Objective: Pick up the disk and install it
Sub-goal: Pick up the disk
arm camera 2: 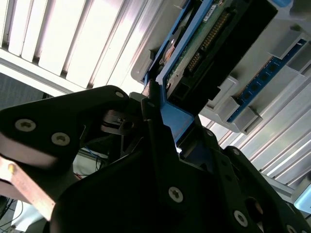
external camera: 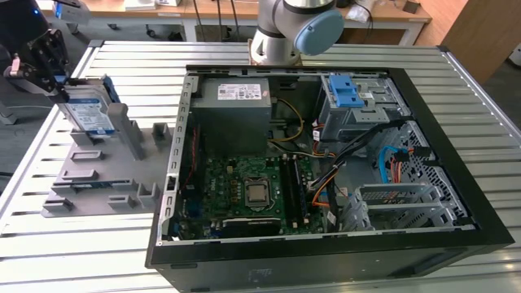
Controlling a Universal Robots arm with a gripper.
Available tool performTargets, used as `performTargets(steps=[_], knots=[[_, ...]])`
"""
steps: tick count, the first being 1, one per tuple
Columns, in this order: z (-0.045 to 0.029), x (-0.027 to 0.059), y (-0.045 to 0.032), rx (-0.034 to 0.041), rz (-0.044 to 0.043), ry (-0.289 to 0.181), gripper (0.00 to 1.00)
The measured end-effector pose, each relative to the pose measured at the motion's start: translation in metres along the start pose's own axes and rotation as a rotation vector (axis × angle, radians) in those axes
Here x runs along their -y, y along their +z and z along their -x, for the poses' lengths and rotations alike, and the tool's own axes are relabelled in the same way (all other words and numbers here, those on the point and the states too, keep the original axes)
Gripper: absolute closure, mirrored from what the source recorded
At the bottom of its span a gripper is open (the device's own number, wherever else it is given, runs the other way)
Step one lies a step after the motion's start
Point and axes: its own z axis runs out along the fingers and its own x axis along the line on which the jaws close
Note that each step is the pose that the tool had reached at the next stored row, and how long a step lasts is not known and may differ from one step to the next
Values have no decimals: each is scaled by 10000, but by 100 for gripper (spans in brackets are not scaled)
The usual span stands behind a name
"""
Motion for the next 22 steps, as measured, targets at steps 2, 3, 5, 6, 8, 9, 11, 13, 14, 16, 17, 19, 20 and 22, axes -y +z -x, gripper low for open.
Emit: performTargets(steps=[2, 3, 5, 6, 8, 9, 11, 13, 14, 16, 17, 19, 20, 22], knots=[[0, 0, -15, 2, -4, 0, 64], [0, 0, -25, 2, -4, 0, 64], [0, 0, -45, 2, -5, 0, 64], [0, 0, -58, 2, -5, 0, 64], [0, 0, -83, 3, -5, 0, 64], [0, 0, -95, 3, -6, 0, 64], [-1, 0, -116, 3, -5, 0, 64], [-1, 0, -137, 4, -5, 0, 64], [-1, 0, -147, 4, -6, 0, 64], [-1, 0, -167, 5, -6, 0, 64], [-1, 0, -178, 5, -5, 0, 64], [-1, 0, -198, 6, -6, 0, 64], [-1, -1, -208, 7, -5, 0, 64], [-1, -1, -229, 8, -5, 0, 64]])
